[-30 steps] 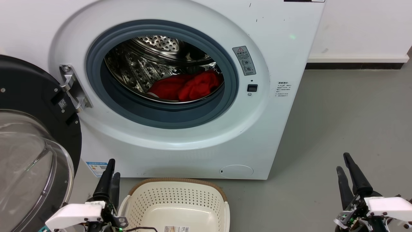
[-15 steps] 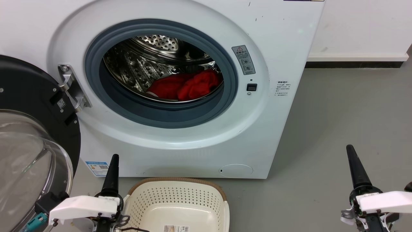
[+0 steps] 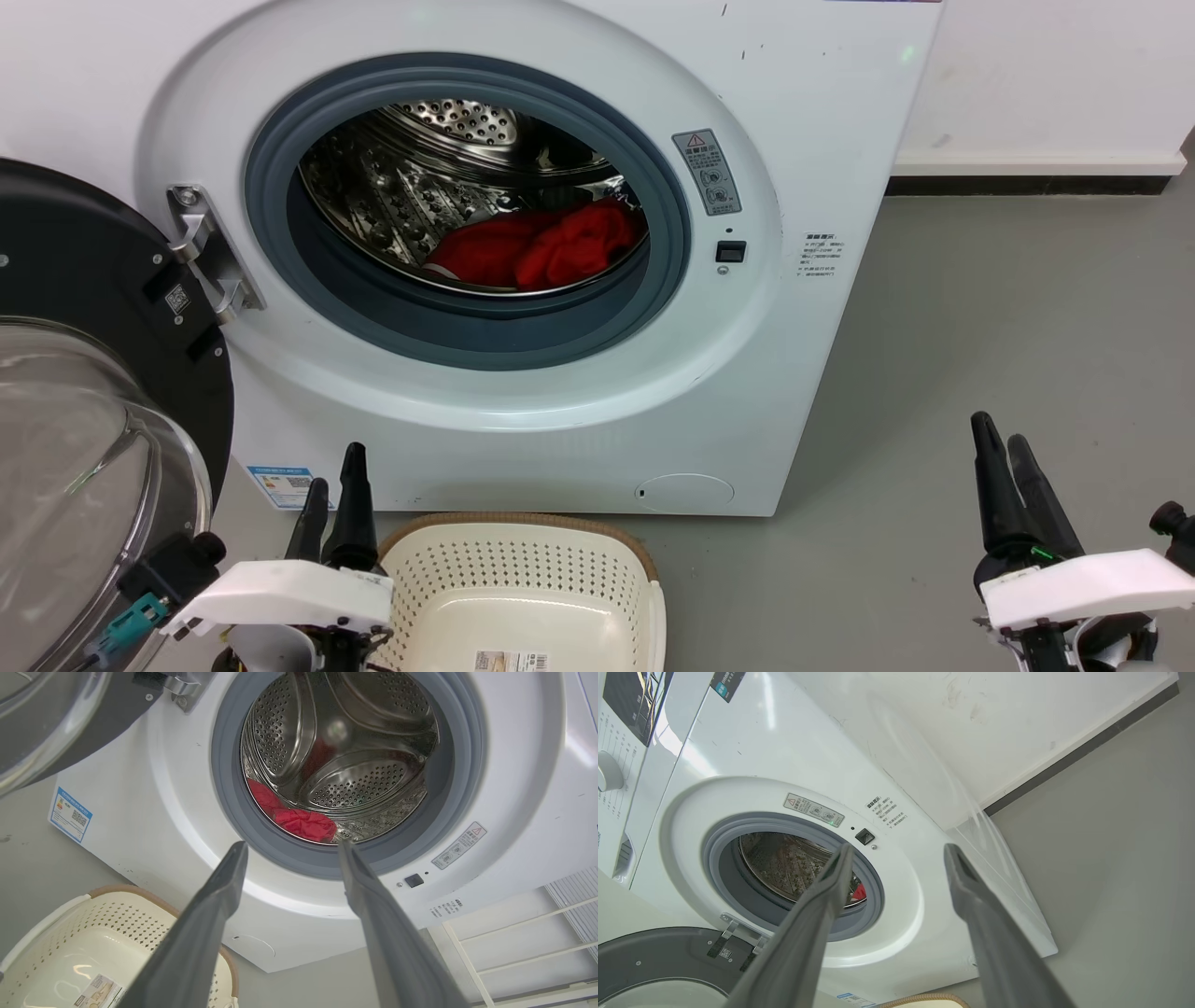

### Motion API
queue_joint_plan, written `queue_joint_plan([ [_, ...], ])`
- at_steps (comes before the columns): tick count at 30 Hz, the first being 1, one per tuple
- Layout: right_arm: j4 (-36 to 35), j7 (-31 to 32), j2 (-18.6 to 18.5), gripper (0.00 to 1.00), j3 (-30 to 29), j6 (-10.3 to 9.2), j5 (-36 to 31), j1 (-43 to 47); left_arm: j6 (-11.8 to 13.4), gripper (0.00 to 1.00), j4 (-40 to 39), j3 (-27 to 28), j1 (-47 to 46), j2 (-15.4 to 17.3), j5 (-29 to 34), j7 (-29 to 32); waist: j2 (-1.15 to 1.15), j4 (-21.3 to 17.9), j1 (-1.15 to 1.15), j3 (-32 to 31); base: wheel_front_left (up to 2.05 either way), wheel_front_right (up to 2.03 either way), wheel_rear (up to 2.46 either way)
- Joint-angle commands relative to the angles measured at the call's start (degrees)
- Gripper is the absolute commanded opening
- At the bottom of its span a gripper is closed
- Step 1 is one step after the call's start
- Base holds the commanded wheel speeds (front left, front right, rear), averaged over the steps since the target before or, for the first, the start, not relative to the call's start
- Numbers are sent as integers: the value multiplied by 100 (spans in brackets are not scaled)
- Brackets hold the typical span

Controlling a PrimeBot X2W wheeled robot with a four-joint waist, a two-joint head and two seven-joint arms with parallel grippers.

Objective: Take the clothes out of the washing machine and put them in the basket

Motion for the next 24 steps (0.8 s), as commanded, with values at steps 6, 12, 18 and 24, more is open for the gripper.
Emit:
queue_joint_plan([
  [6,-189,-160,-2,100,13,1,-670,38,181,100,-178,-178,14,87,703,-162,0,-9,-1,6,0,0,0],
  [12,-309,-272,-1,100,55,1,-1175,93,358,100,-225,-316,46,154,1163,-272,0,-23,-1,15,0,0,0],
  [18,-424,-356,-1,100,105,1,-1557,138,473,100,-275,-418,59,186,1499,-357,0,-26,-1,26,0,0,0],
  [24,-523,-455,0,100,123,1,-1988,200,586,100,-332,-518,93,209,1893,-456,0,-22,-1,31,0,0,0],
])
